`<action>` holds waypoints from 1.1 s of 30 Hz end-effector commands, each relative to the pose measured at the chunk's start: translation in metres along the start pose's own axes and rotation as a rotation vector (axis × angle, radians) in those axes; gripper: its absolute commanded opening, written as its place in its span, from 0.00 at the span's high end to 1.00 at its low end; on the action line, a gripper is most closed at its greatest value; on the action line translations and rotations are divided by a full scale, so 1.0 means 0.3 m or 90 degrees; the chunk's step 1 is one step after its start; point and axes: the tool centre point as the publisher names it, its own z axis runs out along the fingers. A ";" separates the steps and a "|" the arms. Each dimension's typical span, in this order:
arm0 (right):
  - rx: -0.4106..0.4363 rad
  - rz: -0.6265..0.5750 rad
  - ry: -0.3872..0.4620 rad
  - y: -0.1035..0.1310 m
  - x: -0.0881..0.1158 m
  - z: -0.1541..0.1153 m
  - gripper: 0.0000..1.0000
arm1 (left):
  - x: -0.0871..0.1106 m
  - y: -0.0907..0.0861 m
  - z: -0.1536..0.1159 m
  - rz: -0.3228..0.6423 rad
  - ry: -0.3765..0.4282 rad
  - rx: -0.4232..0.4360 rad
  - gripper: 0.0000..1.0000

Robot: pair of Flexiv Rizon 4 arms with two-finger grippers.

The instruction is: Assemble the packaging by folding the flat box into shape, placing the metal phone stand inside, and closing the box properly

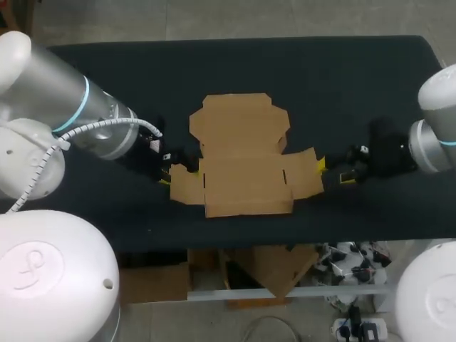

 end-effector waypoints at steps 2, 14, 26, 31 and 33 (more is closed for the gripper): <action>0.009 -0.001 0.141 0.046 -0.020 -0.043 0.00 | -0.016 -0.028 -0.060 -0.001 0.005 -0.008 0.00; 0.010 0.003 0.123 0.108 -0.015 -0.082 0.00 | -0.045 -0.085 -0.126 -0.002 -0.008 -0.033 0.00; 0.010 0.003 0.123 0.108 -0.015 -0.082 0.00 | -0.045 -0.085 -0.126 -0.002 -0.008 -0.033 0.00; 0.010 0.003 0.123 0.108 -0.015 -0.082 0.00 | -0.043 -0.096 -0.129 -0.003 -0.009 -0.031 0.00; 0.011 0.002 0.115 0.134 -0.011 -0.078 0.00 | -0.040 -0.112 -0.136 0.005 -0.005 -0.029 0.00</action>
